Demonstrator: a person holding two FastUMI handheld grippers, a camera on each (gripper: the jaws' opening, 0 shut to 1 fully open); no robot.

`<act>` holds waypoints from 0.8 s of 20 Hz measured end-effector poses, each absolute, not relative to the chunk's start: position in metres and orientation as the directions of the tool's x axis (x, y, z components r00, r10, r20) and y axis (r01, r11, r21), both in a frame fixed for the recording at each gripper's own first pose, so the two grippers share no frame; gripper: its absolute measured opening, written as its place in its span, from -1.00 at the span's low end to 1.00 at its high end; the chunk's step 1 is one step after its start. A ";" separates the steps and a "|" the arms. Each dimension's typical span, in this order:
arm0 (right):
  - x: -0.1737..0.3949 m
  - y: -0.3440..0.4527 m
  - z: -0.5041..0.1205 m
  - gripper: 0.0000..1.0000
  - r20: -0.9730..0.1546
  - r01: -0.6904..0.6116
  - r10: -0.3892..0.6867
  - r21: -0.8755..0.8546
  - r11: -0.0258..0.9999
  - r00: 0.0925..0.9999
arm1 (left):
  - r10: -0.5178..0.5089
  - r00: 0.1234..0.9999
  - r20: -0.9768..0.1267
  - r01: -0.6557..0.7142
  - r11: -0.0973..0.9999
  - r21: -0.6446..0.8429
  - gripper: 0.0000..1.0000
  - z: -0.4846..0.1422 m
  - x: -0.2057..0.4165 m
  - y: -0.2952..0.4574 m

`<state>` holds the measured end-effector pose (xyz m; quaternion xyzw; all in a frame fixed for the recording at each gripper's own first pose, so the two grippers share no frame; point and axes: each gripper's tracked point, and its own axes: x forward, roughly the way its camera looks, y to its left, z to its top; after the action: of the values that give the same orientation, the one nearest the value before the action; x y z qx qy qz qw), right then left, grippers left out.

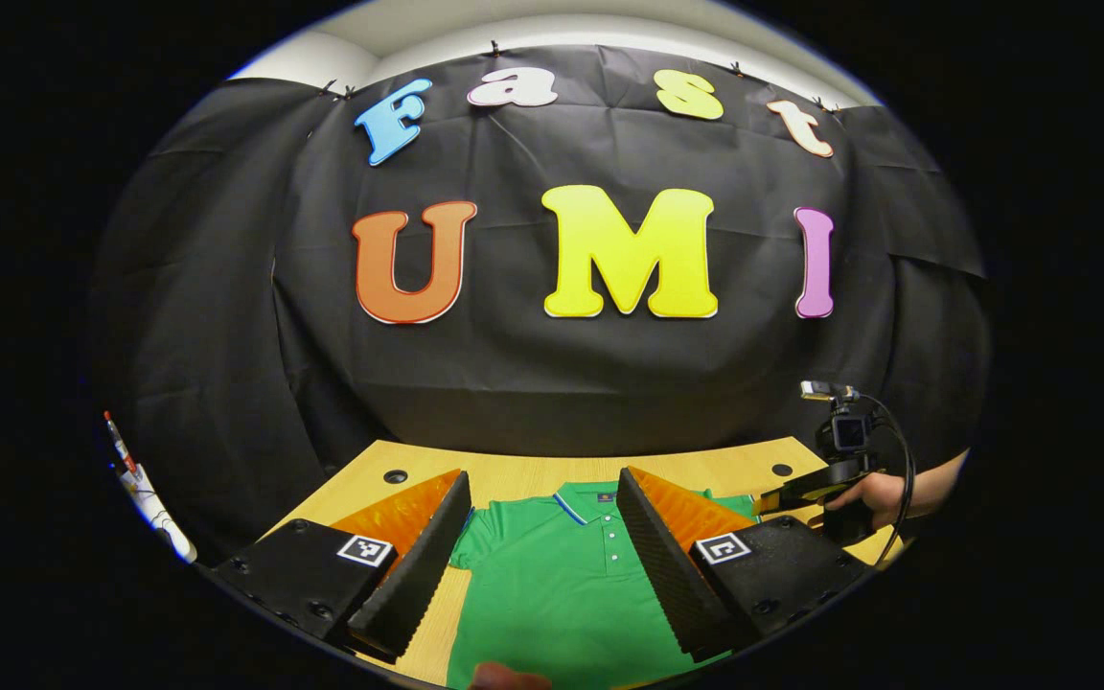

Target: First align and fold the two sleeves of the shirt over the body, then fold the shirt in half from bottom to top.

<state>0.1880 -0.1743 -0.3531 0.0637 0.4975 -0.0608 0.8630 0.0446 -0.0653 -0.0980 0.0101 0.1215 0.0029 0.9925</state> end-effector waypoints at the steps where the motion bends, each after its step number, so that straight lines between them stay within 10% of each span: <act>1: 0.193 -0.175 -0.360 0.92 -0.872 0.166 -0.044 0.043 0.985 0.487 | 0.013 0.968 -0.249 -0.009 1.000 0.017 0.97 -0.100 0.045 -0.064; 12: 0.196 -0.180 -0.406 0.87 -0.912 0.173 -0.079 -0.009 0.985 0.403 | 0.053 0.957 -0.286 -0.049 0.999 0.023 0.97 -0.112 0.041 -0.055; 13: 0.192 -0.181 -0.406 0.48 -0.916 0.160 -0.078 -0.015 0.987 0.395 | 0.054 0.955 -0.291 -0.050 0.999 0.020 0.97 -0.113 0.040 -0.054; 14: 0.191 -0.181 -0.412 0.64 -0.915 0.152 -0.075 -0.015 0.988 0.395 | 0.058 0.954 -0.293 -0.056 0.998 0.014 0.98 -0.115 0.040 -0.052; 16: 0.194 -0.181 -0.407 0.18 -0.916 0.158 -0.074 -0.012 0.987 0.393 | 0.066 0.949 -0.309 -0.069 0.998 0.002 0.97 -0.120 0.039 -0.047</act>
<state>0.1935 -0.1806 -0.4066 0.0383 0.5464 -0.0697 0.8338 0.0395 -0.0468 -0.1195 -0.0045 0.1563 0.0343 0.9871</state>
